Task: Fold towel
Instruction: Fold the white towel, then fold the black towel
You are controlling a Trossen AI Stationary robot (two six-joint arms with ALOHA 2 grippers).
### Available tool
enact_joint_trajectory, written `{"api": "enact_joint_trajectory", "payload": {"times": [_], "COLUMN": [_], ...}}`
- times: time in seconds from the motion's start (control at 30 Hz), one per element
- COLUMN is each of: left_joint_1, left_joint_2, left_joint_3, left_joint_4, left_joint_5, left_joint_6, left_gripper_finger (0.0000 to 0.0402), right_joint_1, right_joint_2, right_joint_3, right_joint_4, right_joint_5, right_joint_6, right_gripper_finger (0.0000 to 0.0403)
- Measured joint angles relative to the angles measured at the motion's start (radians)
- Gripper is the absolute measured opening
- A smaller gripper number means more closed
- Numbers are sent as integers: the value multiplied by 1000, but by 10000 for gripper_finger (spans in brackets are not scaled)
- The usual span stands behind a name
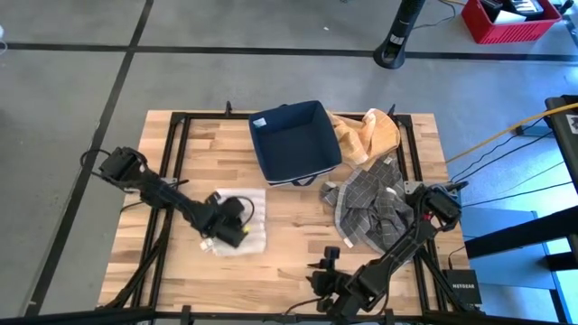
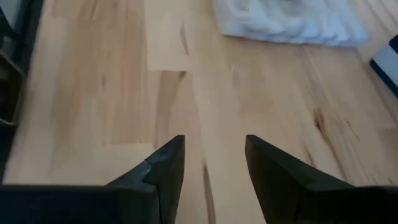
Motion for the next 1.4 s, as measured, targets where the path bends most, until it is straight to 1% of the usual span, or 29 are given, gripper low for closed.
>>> {"api": "enact_joint_trajectory", "payload": {"times": [0.17,0.27,0.4,0.6,0.73,0.83,0.9,1.03,1.13,1.2,1.3,1.4], "left_joint_1": [141,237,387,622,754,807,801,719,616,534,413,307], "left_joint_2": [7,10,10,4,0,-16,-51,-157,-272,-351,-461,-529], "left_joint_3": [-6,-16,-40,-81,-70,-58,-46,-7,28,40,41,42], "left_joint_4": [-163,-214,-123,61,114,114,85,-41,-125,-149,-132,-115], "left_joint_5": [-99,-159,-226,-262,-289,-295,-301,-301,-297,-248,-175,-155], "left_joint_6": [94,195,427,765,970,1050,1059,998,880,791,679,586], "left_gripper_finger": [131,131,131,131,131,131,131,131,131,131,131,131], "right_joint_1": [-2,-1,-3,-10,-10,-10,-8,-7,-8,-8,-8,-8], "right_joint_2": [0,0,0,0,0,0,0,0,0,0,0,0], "right_joint_3": [1,1,1,1,1,1,1,2,2,2,2,8], "right_joint_4": [4,6,5,6,7,7,8,9,8,9,9,7], "right_joint_5": [14,31,35,41,53,63,75,131,133,135,148,181], "right_joint_6": [-9,-28,-48,-62,-77,-84,-111,-131,-134,-134,-132,-125], "right_gripper_finger": [172,172,172,172,172,172,172,172,172,172,172,172]}}
